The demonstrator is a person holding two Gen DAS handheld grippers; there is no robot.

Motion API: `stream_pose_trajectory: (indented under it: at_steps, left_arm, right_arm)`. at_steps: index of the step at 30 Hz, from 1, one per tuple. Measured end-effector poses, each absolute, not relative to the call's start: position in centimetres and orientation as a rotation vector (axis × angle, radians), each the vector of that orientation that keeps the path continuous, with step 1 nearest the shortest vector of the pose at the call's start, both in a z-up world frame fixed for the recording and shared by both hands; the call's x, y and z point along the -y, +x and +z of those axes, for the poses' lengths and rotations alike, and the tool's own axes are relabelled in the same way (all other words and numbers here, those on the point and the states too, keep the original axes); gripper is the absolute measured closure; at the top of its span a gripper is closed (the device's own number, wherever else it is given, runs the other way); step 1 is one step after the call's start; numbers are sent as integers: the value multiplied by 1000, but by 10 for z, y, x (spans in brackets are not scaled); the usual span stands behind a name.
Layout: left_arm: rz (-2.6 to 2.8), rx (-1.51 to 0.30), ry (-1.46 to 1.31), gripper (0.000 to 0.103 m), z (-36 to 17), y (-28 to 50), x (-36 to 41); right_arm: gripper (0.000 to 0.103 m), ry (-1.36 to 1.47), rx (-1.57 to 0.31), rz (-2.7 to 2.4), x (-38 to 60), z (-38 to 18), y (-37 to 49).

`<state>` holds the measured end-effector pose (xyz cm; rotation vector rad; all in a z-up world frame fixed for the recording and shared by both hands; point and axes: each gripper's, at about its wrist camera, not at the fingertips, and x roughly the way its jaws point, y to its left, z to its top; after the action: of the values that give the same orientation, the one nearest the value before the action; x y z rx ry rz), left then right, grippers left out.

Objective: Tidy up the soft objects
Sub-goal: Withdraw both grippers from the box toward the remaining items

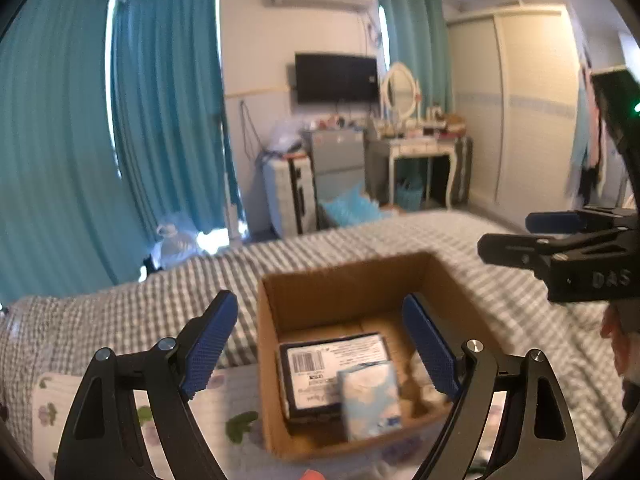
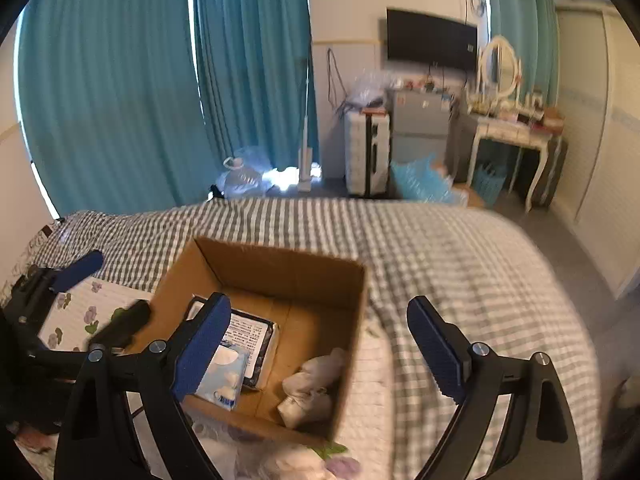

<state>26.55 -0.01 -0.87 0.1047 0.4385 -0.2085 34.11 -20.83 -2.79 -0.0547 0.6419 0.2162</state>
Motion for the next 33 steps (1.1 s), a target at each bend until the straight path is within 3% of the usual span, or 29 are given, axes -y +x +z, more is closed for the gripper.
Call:
stream_pose_trajectory:
  at_steps: [7,10,15,25,33]
  left_arm:
    - [-169,-314,18,17,69,170,-36]
    - [-140,-272,4,11,93,130,-48]
    - [-97,-244,-31,11,109,80,-64]
    - [-113,-384,11,11,51,72,-75]
    - [-84,-505,24,11,-21,98,-75]
  right_arm:
    - [13,-137,-554,222,199,54,254]
    - [9,-150,-537,233,193,72,216]
    - [7,-106,-539,294,182,80,168]
    - [7,-148,-548,343,151,40,121]
    - [7,-178,-687,353,131,-52,153]
